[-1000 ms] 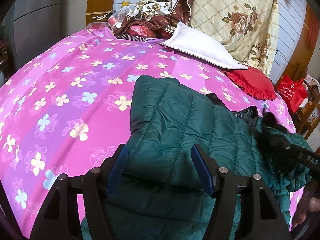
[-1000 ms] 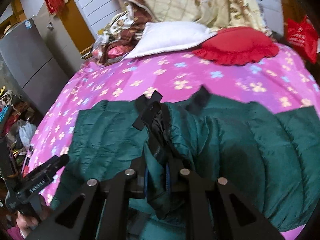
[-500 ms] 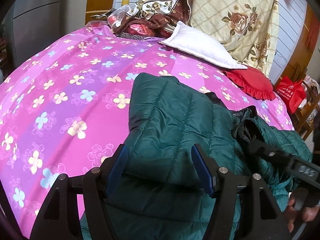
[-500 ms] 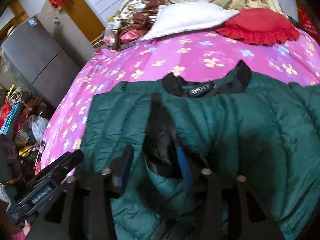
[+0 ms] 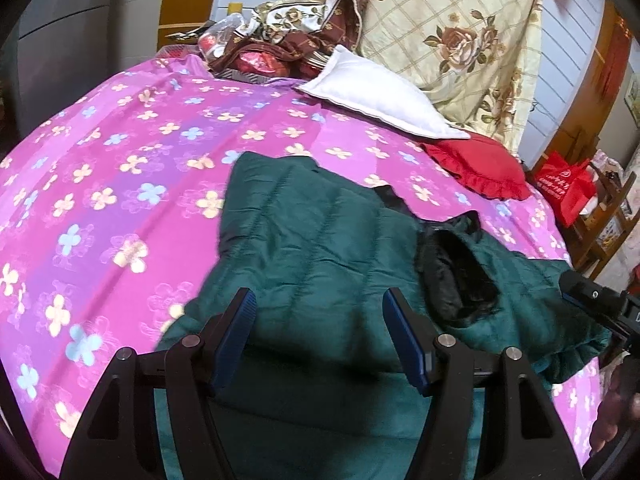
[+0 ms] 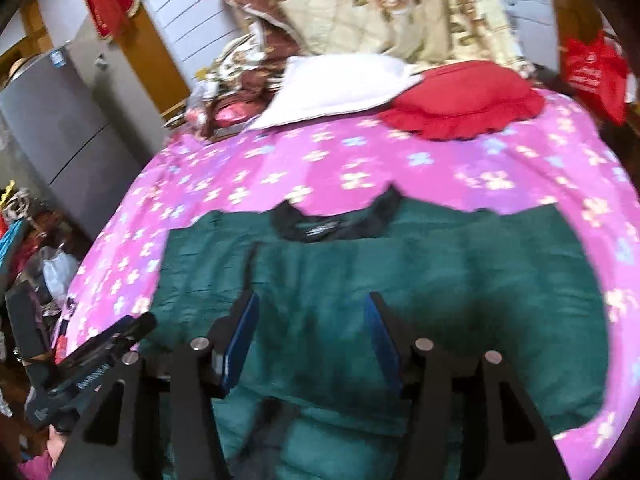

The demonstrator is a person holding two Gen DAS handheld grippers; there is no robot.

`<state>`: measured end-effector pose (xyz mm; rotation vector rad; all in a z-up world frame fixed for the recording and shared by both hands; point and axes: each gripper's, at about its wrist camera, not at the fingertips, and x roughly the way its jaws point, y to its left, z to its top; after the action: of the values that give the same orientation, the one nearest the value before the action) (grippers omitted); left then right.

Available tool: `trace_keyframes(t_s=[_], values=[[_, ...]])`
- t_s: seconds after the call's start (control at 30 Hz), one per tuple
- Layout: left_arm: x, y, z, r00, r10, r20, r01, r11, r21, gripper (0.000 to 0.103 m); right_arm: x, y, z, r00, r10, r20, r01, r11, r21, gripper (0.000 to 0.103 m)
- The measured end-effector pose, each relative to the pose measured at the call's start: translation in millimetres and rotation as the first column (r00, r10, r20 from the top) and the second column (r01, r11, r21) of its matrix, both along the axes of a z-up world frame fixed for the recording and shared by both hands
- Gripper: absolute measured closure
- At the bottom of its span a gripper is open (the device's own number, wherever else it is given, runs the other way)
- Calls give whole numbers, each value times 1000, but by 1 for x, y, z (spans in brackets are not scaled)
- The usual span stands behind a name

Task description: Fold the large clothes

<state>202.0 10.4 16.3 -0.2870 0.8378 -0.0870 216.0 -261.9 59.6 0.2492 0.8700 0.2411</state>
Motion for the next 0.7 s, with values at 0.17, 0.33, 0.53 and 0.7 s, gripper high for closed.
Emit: trace_keyframes(t_s=[0.17, 0.33, 0.53, 0.7], values=[[0, -19, 3, 999, -40, 3, 40, 997, -61, 58, -14, -49, 11, 997, -74, 15, 75, 997, -28, 45], [8, -44, -3, 994, -100, -34, 91, 976, -195, 58, -32, -95, 19, 989, -140, 37, 140, 990, -2, 44], [23, -71, -17, 989, -113, -99, 86, 966, -243, 58, -45, -123, 17, 984, -174, 46, 173, 985, 21, 44], [29, -91, -27, 985, -99, -138, 73, 981, -181, 58, -50, -137, 9, 981, -188, 41, 188, 982, 18, 44]])
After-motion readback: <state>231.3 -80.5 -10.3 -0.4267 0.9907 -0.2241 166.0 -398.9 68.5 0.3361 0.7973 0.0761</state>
